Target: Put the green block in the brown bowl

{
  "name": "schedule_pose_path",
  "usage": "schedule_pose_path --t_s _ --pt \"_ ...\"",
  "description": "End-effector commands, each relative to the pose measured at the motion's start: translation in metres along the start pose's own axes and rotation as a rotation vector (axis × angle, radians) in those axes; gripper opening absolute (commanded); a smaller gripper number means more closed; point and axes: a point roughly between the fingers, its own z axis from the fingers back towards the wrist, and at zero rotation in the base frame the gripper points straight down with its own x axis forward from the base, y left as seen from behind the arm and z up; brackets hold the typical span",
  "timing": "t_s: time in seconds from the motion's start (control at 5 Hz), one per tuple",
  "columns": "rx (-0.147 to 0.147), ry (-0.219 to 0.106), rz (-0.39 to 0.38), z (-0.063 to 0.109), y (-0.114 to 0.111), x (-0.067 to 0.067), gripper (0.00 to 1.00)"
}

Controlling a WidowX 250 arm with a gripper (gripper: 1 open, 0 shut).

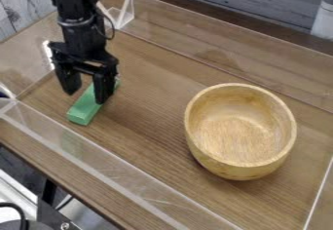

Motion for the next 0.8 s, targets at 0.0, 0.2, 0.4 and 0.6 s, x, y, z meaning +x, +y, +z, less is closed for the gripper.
schedule_pose_path --t_s 0.0,0.2,0.4,0.6 --pt "0.024 -0.026 -0.007 -0.003 0.000 0.007 1.00" --pt "0.030 -0.017 -0.002 -0.012 0.001 0.009 1.00" --pt "0.028 -0.015 0.003 -0.016 0.000 0.010 0.00" --pt "0.023 -0.011 0.006 -0.016 -0.001 0.010 0.00"
